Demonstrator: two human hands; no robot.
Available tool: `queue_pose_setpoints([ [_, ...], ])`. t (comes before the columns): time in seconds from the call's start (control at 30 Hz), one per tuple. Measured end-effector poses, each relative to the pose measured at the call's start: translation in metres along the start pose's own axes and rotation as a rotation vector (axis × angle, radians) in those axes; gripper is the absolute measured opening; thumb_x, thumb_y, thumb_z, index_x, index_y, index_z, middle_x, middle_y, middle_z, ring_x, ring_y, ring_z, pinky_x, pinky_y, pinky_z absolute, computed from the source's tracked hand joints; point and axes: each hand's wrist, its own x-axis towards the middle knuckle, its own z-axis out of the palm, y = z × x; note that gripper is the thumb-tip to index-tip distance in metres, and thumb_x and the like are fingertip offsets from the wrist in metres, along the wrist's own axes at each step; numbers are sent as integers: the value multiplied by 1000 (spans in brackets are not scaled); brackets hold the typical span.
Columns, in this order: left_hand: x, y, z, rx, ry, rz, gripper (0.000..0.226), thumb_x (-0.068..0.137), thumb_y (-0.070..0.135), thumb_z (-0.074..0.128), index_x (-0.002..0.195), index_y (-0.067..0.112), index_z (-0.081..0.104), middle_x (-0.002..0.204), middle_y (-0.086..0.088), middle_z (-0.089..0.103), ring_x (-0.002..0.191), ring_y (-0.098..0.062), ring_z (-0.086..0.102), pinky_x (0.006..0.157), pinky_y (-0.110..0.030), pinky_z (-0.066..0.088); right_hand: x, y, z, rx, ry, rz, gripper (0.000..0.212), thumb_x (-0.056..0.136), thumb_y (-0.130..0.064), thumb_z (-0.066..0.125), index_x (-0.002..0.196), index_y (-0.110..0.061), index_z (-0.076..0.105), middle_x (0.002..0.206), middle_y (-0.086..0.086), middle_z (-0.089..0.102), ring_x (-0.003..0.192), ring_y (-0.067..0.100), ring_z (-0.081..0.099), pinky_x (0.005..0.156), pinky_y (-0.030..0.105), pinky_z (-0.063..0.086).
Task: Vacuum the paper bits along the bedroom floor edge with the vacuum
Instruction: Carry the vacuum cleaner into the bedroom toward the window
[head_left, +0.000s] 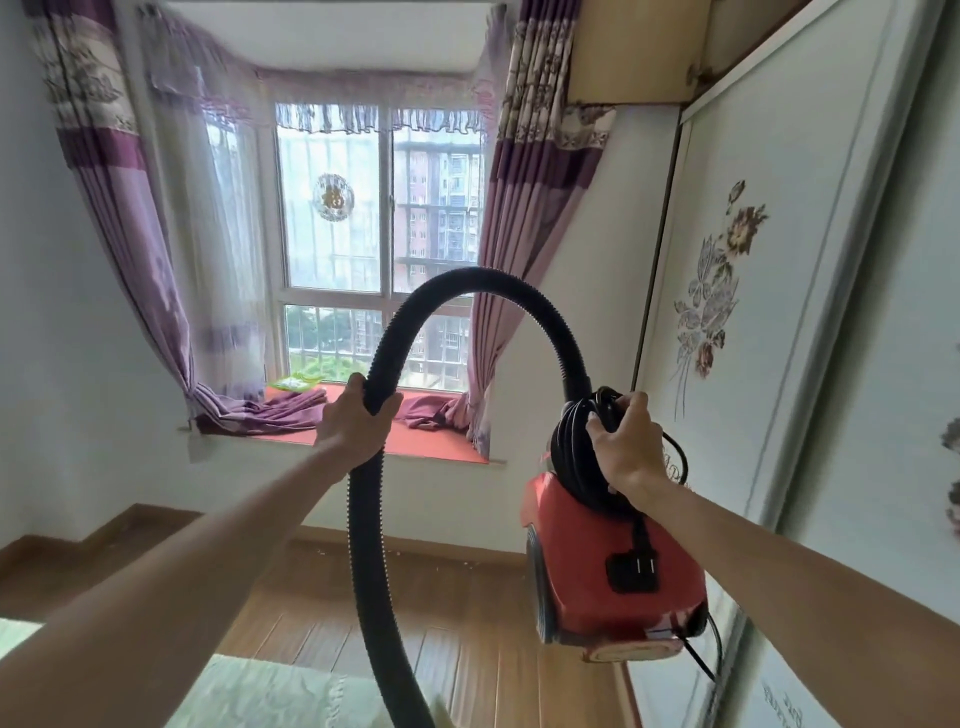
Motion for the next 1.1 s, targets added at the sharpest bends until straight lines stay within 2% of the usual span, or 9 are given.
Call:
queue_pose_setpoints([
  [0.13,31,-3,17,16,-9,4,33,98,41,56,110,12,47,78,-3,57,68,-21,57,60,-31,43,32,7,11,-8,3,1,30,96,-27,61,112,-10,43,81,3,56,64,29,64,57,49,59],
  [0.27,61,-7,33,12,-38,8,33,97,42,57,112,14,48,80,-4,59,73,-26,62,64,-34,48,60,10,21,-18,29,2,31,94,-27,62,112,-10,43,82,4,57,68,32,65,59,53,59],
  [0.43,103,-10,57,21,-68,29,32,98,44,55,114,17,48,85,-5,61,76,-27,61,65,-32,43,94,13,40,-30,56,12,29,95,-27,62,110,-12,43,84,7,57,64,31,65,50,47,58],
  [0.6,158,-20,76,-4,-96,45,31,98,41,56,114,16,49,88,-8,62,69,-23,59,55,-28,39,134,11,70,-43,82,28,31,95,-28,62,112,-11,43,87,6,58,67,28,65,54,47,59],
  [0.77,210,-23,91,-29,-101,56,29,98,39,57,111,14,48,80,-6,56,73,-28,57,64,-32,42,166,12,99,-68,113,49,32,95,-29,61,115,-12,43,80,0,52,67,28,65,57,52,59],
  [1.0,255,-30,119,-32,-138,75,29,98,39,57,112,14,48,81,-6,56,69,-24,55,62,-32,41,206,19,126,-50,139,71,32,96,-28,61,115,-9,44,81,0,50,62,27,63,51,49,58],
  [1.1,271,-33,130,-41,-143,76,30,98,39,57,114,15,48,84,-8,58,69,-24,56,61,-31,42,223,27,136,-58,144,70,34,95,-30,61,116,-10,44,81,-1,50,68,29,65,54,51,59],
])
